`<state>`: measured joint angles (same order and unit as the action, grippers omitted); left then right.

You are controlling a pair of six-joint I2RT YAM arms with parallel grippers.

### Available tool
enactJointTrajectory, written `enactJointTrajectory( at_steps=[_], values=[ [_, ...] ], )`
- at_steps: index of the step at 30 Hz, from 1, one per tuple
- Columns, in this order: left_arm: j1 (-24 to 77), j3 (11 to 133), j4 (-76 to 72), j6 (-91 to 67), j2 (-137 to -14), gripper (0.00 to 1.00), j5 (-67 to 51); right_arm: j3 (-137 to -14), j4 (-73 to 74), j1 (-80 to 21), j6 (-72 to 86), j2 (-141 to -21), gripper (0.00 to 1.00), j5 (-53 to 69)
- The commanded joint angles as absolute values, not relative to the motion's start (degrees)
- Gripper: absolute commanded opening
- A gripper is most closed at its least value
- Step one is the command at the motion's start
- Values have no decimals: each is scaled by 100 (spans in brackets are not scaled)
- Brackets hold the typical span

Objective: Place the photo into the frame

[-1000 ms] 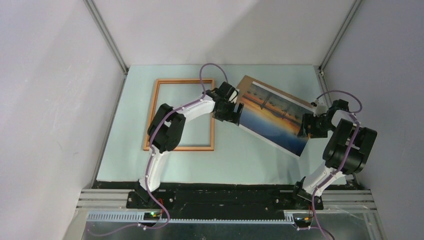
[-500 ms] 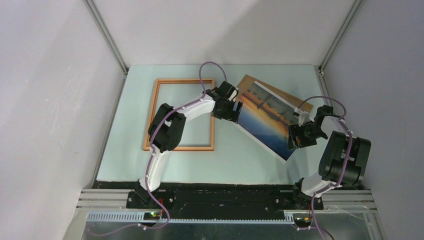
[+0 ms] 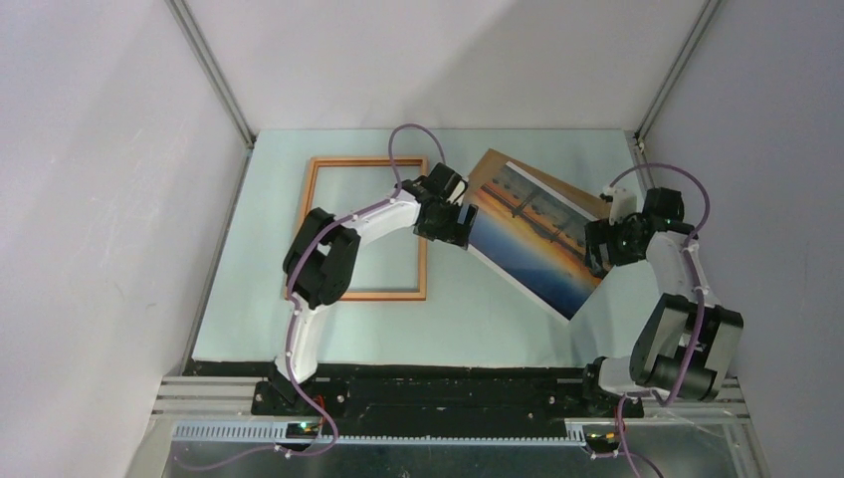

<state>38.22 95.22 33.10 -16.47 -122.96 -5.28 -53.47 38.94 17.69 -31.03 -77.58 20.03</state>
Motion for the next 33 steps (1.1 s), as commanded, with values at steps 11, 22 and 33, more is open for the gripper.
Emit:
enactJointTrajectory(
  at_steps=[11, 22, 33],
  values=[
    [3844, 9321, 3178, -1613, -11968, 100, -1106, -7449, 2189, 1798, -2622, -10216, 98, 1621],
    [3882, 9355, 3138, -1728, -12106, 100, -1418, -8924, 2945, 1882, -3085, -11667, 96, 2065],
    [3918, 9257, 3078, -2011, -12188, 100, -1520, -9583, 3630, 1925, -3577, -12388, 96, 2243]
  ],
)
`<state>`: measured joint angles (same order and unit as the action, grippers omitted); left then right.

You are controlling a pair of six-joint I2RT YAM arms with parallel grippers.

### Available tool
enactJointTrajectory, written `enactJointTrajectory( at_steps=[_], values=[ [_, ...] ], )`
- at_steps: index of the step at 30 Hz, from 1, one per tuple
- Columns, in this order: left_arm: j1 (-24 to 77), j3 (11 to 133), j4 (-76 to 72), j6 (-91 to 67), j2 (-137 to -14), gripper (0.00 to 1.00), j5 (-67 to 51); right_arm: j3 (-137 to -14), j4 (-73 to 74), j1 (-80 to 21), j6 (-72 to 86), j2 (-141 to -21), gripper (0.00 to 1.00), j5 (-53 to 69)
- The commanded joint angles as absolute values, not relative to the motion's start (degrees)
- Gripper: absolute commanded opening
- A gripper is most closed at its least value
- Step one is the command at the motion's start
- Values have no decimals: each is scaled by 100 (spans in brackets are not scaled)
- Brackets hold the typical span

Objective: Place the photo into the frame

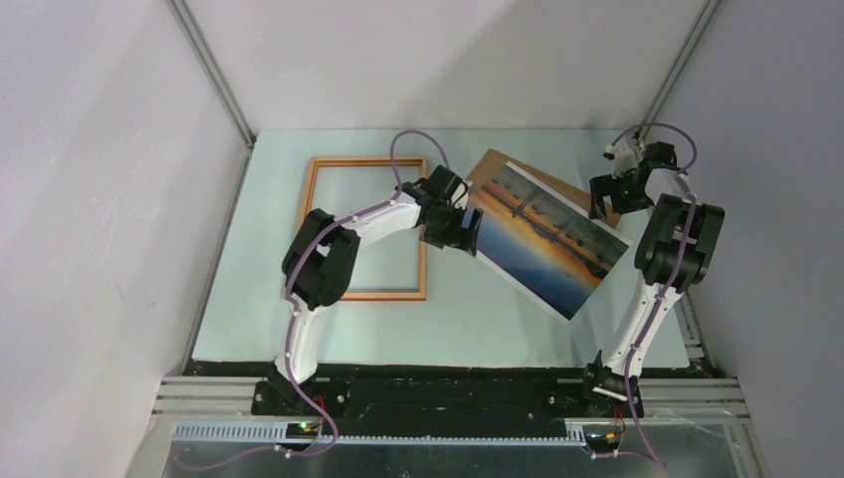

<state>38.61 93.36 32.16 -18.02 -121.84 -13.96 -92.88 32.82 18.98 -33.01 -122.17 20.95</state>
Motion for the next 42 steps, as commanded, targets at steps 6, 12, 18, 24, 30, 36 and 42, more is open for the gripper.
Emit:
enactJointTrajectory(
  at_steps=[6, 12, 18, 24, 30, 36, 42],
  values=[
    [3952, 9177, 3036, -2141, -12212, 100, -1589, -9699, 3845, 1917, -3680, -12576, 94, 2260],
    [3957, 9110, 3030, -2209, -12175, 99, -1548, -9536, 4032, 1913, -3808, -12484, 93, 2370],
    [3961, 9121, 3005, -2364, -12221, 99, -1518, -9019, 4047, 1927, -3878, -12223, 92, 2501],
    [3956, 9311, 2990, -2203, -12412, 99, -1467, -8605, 4070, 1942, -3937, -11947, 91, 2567],
    [3952, 9329, 2993, -2064, -12436, 99, -1434, -8224, 4066, 1976, -3885, -11675, 90, 2679],
    [3938, 9470, 2989, -1961, -12508, 98, -1498, -7736, 4087, 1978, -3844, -11361, 88, 2717],
    [3910, 9664, 2996, -1944, -12687, 98, -1696, -7240, 4103, 1990, -3808, -10955, 87, 2820]
  ],
)
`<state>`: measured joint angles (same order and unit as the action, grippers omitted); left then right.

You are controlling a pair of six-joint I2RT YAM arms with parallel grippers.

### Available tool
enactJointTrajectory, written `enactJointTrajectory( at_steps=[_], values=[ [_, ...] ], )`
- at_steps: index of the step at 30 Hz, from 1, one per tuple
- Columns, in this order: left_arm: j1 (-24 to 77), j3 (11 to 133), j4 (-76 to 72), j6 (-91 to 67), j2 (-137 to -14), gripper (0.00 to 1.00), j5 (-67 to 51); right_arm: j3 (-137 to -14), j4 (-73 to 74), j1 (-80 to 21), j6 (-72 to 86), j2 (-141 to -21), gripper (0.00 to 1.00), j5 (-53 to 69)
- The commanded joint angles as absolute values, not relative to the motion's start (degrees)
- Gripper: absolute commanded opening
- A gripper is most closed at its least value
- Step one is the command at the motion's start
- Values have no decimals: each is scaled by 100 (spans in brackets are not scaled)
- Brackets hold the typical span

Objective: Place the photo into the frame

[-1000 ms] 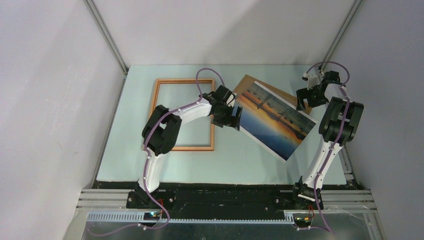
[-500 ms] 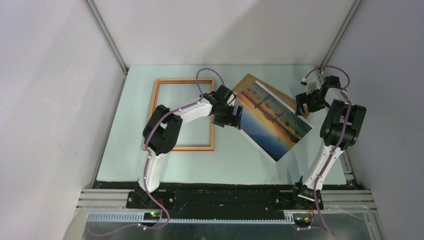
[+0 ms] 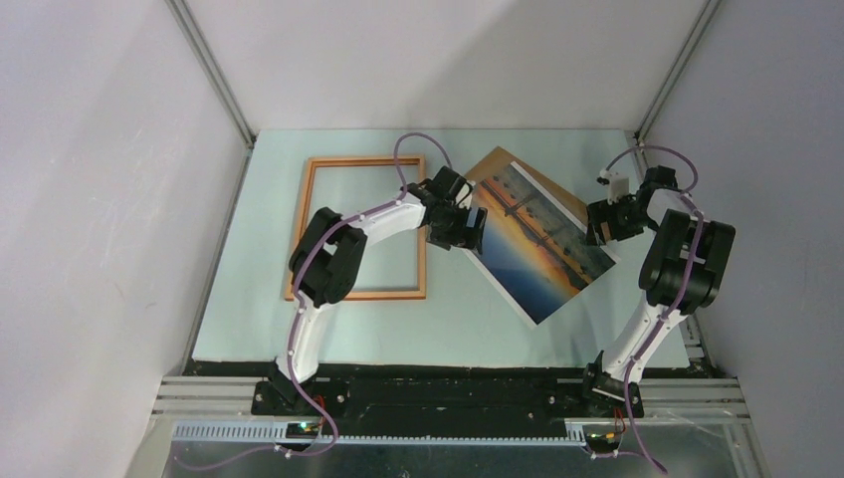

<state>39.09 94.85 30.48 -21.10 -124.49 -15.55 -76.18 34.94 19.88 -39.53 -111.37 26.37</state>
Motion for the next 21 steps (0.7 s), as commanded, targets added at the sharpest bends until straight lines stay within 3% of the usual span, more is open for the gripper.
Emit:
enactJointTrajectory(
  at_steps=[1, 21],
  values=[
    [3906, 9688, 2992, -1927, -12703, 98, -1762, -7167, 4120, 1993, -3795, -10873, 87, 2865],
    [3815, 9145, 2877, -2899, -12551, 99, -1986, -6561, 4398, 1921, -3620, -10172, 85, 3219]
  ],
)
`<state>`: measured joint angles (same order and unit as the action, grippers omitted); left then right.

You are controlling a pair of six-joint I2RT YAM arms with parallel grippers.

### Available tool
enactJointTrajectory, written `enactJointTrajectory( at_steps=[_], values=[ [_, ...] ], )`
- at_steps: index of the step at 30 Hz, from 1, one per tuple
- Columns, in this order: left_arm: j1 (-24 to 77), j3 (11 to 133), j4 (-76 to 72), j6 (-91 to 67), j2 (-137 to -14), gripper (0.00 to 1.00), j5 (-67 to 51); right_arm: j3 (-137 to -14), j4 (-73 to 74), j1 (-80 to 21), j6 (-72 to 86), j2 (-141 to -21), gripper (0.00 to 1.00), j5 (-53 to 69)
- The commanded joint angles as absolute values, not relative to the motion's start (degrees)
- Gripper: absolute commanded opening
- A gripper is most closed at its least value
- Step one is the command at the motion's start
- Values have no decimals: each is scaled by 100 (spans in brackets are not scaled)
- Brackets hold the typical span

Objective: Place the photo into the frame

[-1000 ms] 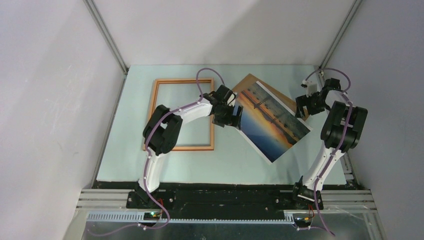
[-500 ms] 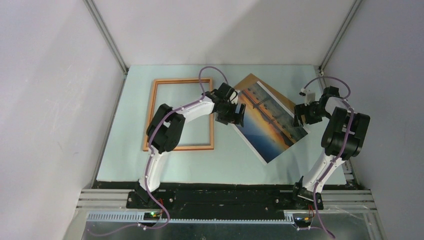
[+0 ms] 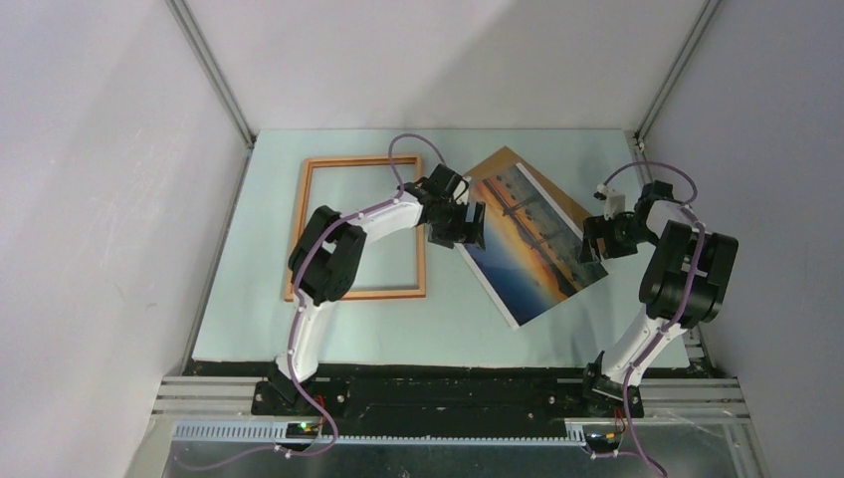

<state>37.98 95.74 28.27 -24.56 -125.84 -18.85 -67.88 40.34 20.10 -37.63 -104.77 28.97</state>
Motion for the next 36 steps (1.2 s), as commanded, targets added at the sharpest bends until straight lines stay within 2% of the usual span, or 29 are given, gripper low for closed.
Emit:
enactJointTrajectory(
  at_steps=[1, 22, 28, 36],
  values=[
    [3815, 8997, 2836, -3016, -12520, 99, -2011, -6496, 4400, 1914, -3614, -10110, 85, 3222],
    [3737, 6745, 1091, -4586, -11537, 99, -2478, -5967, 4537, 1726, -3456, -9642, 83, 3305],
    [3620, 6554, 405, -4717, -11591, 97, -2831, -5882, 4515, 1723, -3396, -9625, 83, 3383],
    [3487, 6568, 365, -4505, -11246, 96, -2845, -5792, 4430, 1736, -3364, -9569, 82, 3358]
  ],
)
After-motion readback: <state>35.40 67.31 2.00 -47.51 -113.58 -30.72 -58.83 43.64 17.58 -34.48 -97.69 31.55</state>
